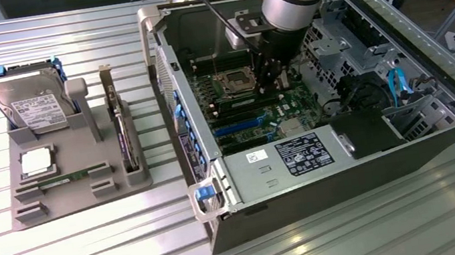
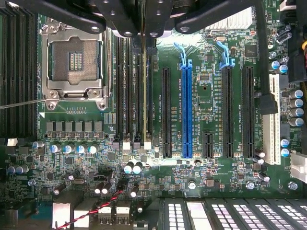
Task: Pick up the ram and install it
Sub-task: 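Insert the ram into the slot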
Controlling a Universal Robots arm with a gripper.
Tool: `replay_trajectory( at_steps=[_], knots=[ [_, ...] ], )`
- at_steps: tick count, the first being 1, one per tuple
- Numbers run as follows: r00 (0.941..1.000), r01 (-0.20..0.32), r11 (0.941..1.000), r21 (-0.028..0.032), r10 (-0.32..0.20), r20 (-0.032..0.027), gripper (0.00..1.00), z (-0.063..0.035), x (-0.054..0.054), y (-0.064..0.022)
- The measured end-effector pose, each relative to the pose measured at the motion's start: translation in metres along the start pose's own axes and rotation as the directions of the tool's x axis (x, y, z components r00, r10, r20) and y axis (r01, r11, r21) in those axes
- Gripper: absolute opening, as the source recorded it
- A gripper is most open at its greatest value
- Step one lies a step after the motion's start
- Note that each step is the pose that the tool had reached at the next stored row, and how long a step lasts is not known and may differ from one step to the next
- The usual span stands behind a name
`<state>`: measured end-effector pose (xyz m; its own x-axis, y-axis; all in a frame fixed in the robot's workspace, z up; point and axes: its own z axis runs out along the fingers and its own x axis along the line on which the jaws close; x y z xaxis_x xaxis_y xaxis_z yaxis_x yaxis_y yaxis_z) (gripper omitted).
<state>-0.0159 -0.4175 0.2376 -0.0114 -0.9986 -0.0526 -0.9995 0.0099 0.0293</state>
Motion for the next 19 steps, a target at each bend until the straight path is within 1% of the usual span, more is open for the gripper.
replay_trajectory(
  at_steps=[2,4,6,16,19],
  knots=[
    [1.0,0.0,1.0,0.0,0.0,0.0003,0.12,0.0,0.0,-0.0001],
    [1.0,0.002,1.0,-0.0002,-0.002,0.0022,0.12,0.0,0.0,-0.0001],
    [1.0,0.003,1.0,-0.0002,-0.003,0.0028,0.12,0.0,0.0,-0.0002],
    [1.0,0.005,1.0,-0.0003,-0.005,0.0028,0.12,0.0,0.0,-0.0002],
    [0.9999,0.012,0.9999,-0.0007,-0.012,0.0026,0.12,0.0,0.0002,-0.0002]
  ],
)
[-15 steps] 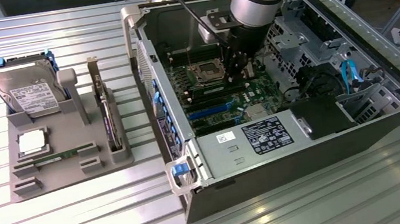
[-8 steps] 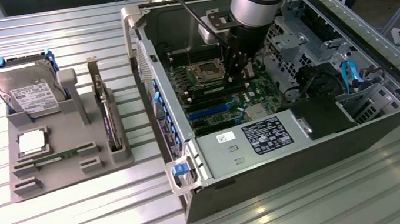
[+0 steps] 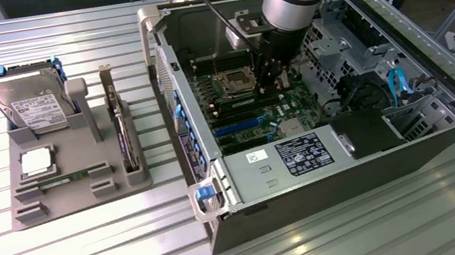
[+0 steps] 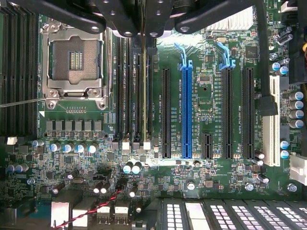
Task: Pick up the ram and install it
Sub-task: 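Insert the ram into the slot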
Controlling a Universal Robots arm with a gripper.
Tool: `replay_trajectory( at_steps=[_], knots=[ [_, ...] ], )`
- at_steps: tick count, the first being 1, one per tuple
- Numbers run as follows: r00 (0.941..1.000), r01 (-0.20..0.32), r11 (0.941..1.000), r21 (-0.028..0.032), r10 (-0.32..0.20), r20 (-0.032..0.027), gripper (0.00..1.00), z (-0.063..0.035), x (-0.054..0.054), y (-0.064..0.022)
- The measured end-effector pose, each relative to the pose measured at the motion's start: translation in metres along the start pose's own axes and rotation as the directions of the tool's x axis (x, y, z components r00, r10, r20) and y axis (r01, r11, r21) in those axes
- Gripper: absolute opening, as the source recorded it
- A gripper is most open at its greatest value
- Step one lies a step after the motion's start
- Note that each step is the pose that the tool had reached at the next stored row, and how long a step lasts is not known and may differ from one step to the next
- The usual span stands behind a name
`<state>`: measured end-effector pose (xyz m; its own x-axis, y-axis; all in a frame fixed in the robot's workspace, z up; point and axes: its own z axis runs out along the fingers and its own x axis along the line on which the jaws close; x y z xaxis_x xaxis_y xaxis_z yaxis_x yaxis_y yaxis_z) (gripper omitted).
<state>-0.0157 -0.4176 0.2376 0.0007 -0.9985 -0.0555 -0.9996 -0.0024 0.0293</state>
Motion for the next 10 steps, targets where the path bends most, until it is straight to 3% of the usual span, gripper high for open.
replay_trajectory(
  at_steps=[10],
  knots=[
    [1.0,0.0,1.0,-0.0001,0.0,-0.0001,0.12,0.001,0.0001,0.0004]
  ],
)
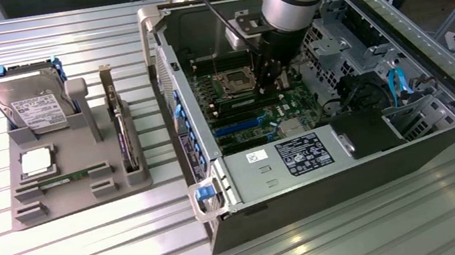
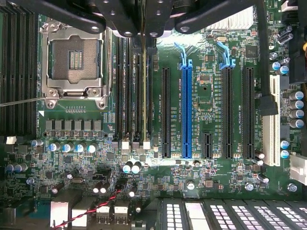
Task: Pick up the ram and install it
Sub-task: 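Insert the ram into the slot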
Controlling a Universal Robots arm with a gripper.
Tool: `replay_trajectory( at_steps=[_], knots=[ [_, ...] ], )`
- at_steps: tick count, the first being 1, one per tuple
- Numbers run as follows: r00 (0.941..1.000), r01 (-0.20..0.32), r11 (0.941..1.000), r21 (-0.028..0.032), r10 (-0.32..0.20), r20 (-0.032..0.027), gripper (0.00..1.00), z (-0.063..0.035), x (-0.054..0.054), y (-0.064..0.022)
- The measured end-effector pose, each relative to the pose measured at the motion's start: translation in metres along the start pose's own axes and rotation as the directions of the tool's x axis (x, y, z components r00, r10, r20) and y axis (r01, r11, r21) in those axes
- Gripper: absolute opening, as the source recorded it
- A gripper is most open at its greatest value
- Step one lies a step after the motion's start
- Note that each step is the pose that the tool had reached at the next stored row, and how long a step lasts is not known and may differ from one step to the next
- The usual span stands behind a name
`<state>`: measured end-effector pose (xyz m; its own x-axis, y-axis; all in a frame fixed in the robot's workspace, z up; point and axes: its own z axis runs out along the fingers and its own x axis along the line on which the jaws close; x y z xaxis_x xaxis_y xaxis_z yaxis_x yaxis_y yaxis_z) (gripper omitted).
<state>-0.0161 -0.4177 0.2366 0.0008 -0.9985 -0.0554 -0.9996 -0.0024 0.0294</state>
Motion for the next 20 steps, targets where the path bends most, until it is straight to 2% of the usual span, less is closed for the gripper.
replay_trajectory(
  at_steps=[20],
  knots=[
    [1.0,-0.004,1.0,0.0003,0.004,0.0002,0.12,-0.0015,-0.0001,0.0]
  ],
)
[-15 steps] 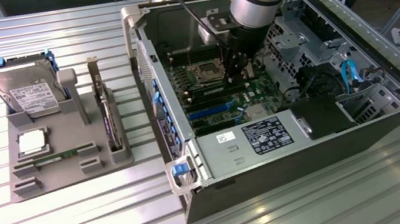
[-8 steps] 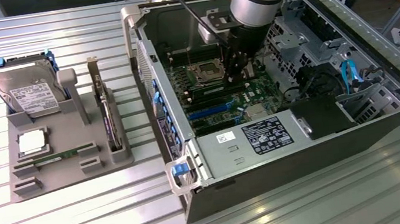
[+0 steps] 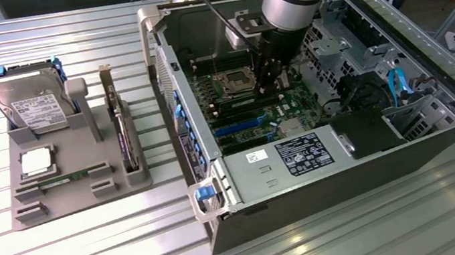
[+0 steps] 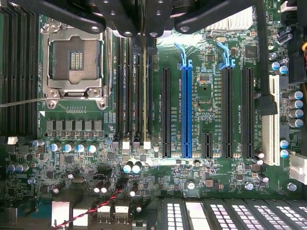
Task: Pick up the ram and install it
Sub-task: 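Insert the ram into the slot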
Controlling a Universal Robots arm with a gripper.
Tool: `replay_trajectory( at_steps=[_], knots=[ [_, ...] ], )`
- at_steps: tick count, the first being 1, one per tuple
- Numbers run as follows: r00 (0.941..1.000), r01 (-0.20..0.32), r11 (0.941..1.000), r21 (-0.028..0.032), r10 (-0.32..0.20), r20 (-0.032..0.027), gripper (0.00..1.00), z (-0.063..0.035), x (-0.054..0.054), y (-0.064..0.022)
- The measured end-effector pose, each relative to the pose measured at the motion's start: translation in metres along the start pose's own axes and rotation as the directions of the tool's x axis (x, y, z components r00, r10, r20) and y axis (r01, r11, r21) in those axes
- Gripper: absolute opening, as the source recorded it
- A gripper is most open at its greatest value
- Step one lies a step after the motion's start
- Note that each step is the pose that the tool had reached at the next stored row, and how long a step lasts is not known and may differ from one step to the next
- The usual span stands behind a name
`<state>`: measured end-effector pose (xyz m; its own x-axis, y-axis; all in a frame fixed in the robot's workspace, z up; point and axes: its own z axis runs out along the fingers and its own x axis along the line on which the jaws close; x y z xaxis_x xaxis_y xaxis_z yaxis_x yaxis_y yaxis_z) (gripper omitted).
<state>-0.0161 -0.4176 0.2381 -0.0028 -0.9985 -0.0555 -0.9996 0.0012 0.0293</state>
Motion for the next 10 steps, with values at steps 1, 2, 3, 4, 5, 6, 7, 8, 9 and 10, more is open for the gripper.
replay_trajectory(
  at_steps=[1,2,3,4,5,6,7,8,9,10],
  knots=[
    [1.0,-0.001,1.0,0.0,0.001,0.0,0.12,0.0,0.0,0.0],
    [1.0,-0.002,1.0,0.0001,0.002,0.0,0.12,0.0,0.0,0.0],
    [1.0,-0.004,1.0,0.0001,0.004,0.0001,0.12,0.0,0.0,0.0],
    [1.0,-0.004,1.0,0.0002,0.004,0.0001,0.12,0.0,0.0,0.0],
    [1.0,-0.004,1.0,0.0002,0.004,0.0001,0.12,0.0,0.0,0.0],
    [1.0,-0.004,1.0,0.0002,0.004,0.0001,0.12,0.0,0.0,0.0],
    [1.0,-0.004,1.0,0.0001,0.004,0.0,0.12,-0.0001,0.0001,0.0],
    [1.0,-0.004,1.0,0.0001,0.004,-0.0001,0.12,-0.0001,0.0003,0.0001],
    [1.0,-0.004,1.0,0.0002,0.004,0.0,0.12,-0.0001,0.0004,0.0001],
    [1.0,-0.004,1.0,0.0002,0.004,0.0001,0.12,0.0,0.0004,0.0001]
  ],
)
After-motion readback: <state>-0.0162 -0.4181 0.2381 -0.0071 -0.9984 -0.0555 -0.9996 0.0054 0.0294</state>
